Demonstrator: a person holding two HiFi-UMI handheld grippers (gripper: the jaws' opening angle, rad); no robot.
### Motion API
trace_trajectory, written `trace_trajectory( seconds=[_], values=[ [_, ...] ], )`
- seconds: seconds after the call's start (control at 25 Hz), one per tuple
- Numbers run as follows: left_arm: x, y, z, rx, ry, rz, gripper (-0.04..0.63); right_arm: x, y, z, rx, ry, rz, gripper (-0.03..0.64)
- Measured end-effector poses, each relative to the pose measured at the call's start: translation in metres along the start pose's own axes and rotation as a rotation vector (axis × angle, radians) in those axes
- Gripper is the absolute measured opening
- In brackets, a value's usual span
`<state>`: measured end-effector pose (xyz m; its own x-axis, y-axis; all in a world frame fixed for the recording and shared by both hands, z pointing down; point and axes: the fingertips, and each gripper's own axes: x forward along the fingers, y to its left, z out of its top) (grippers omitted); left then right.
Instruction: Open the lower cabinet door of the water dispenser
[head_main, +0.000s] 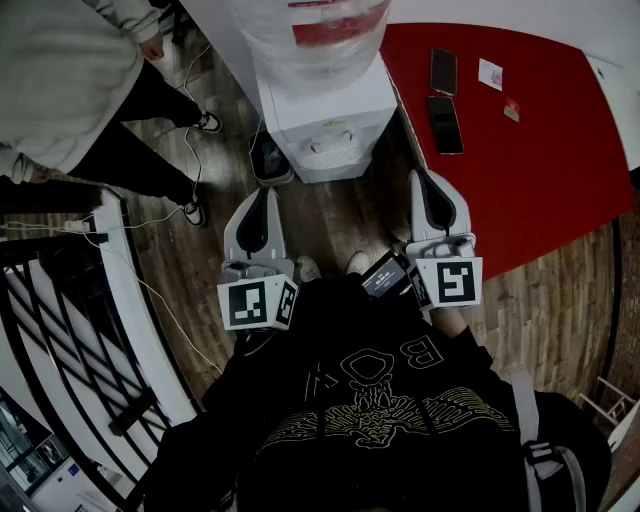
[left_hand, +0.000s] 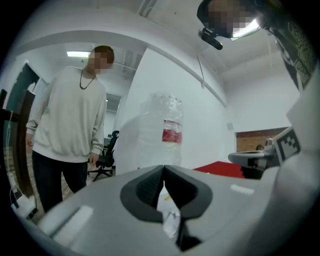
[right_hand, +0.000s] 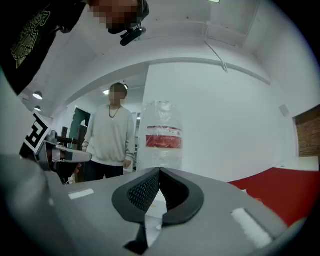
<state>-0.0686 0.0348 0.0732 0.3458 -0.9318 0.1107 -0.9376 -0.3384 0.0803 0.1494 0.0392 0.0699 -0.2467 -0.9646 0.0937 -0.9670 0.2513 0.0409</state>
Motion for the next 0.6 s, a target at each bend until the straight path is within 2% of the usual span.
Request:
trace_trajectory(
  seconds=[0.16, 0.24, 0.32, 0.44, 0.6],
  values=[
    [0.0, -0.004, -0.012, -0.01, 0.008, 0.022, 0.007, 0.002, -0.002, -0.011, 0.017, -0.013, 0.033, -0.002],
    [0.002, -0.007, -0.017, -0.008, 0.018, 0.008, 0.007, 0.002, -0.003, -0.016, 0.013, -0.022, 0.051, -0.002],
    [0.008, -0.008, -0.02, -0.005, 0.027, -0.014, 0.006, 0.005, -0.004, -0.021, 0.011, 0.017, 0.04, -0.002],
    [0.027, 0.003, -0.025, -0.015, 0.036, -0.035, 0.006, 0.02, 0.002, -0.025, -0.017, 0.057, 0.022, 0.0],
    [0.044, 0.015, -0.033, -0.043, 0.046, -0.065, 0.008, 0.034, 0.019, -0.035, -0.088, 0.084, 0.072, 0.0]
  ],
)
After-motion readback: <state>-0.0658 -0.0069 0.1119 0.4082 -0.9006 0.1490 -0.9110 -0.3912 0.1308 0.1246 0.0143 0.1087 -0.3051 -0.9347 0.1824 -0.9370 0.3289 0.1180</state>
